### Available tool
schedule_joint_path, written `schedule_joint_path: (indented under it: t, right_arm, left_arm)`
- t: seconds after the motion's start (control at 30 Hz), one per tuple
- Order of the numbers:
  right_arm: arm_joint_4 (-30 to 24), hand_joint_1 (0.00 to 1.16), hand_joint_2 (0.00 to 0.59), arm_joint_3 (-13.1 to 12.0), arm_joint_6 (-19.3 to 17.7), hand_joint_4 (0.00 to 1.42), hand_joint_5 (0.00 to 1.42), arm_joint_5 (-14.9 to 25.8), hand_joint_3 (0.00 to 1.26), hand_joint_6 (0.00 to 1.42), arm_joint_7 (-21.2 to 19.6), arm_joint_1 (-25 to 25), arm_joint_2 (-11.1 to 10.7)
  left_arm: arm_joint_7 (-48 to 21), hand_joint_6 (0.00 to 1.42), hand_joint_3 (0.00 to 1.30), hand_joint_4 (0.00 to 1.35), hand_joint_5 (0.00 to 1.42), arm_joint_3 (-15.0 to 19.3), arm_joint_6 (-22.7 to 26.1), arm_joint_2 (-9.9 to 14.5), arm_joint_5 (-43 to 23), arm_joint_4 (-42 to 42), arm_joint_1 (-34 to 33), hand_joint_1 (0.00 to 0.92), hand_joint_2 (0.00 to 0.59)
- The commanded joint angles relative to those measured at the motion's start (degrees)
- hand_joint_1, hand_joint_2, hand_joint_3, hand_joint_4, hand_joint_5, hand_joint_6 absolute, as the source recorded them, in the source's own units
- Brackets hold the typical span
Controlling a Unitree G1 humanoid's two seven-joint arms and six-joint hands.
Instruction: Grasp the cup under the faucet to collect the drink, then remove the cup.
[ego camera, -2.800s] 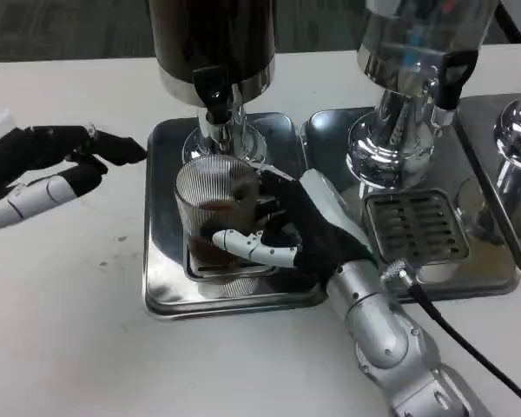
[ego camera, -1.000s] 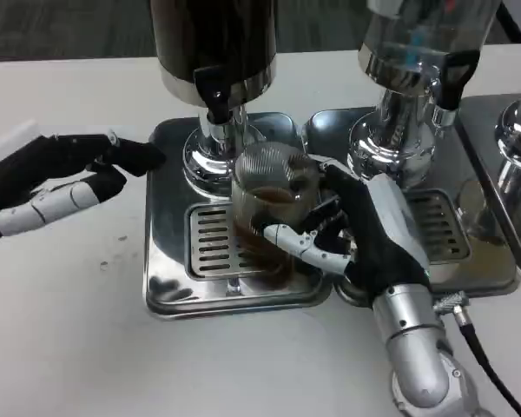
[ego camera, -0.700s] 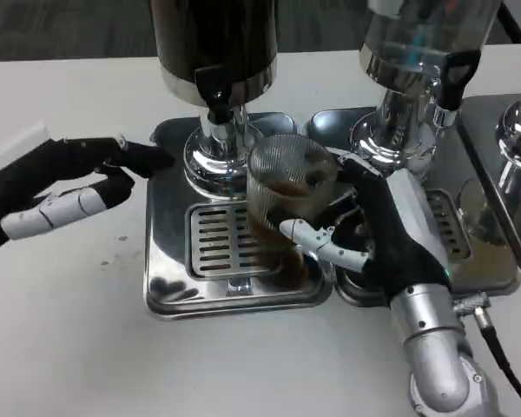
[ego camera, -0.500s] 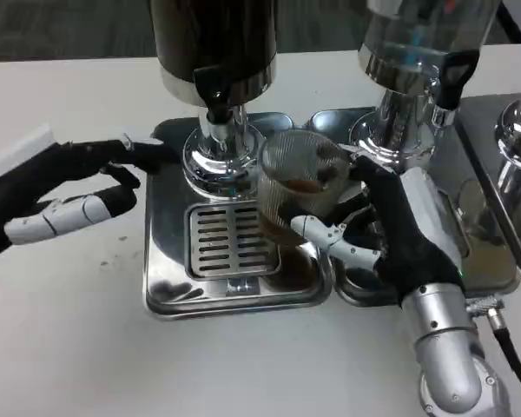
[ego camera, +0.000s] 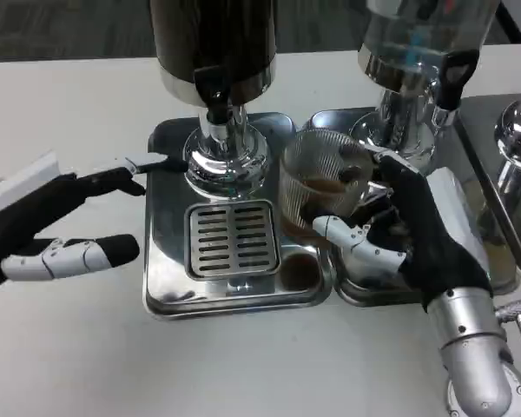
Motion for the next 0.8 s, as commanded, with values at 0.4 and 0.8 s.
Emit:
schedule_joint_path:
  t: [0.4, 0.8]
  right_arm:
    - [-8.09, 0.72, 0.236, -2.03, -0.03, 0.64, 0.74, 1.44, 0.49, 0.83, 3.33, 3.85, -1.10]
    - [-12.11, 0.73, 0.229, -2.83, -0.60, 0.63, 0.74, 2.08, 0.49, 0.84, 4.49, 7.26, -1.83]
  left_arm:
    - [4.59, 0.18, 0.09, 0.00, 0.00, 1.69, -4.23, 3.61, 1.35, -5.56, 7.23, 0.000, 0.113]
    - [4.99, 0.17, 0.09, 0.00, 0.00, 1.04, -4.70, 4.12, 1.04, -7.51, 9.83, 0.000, 0.112]
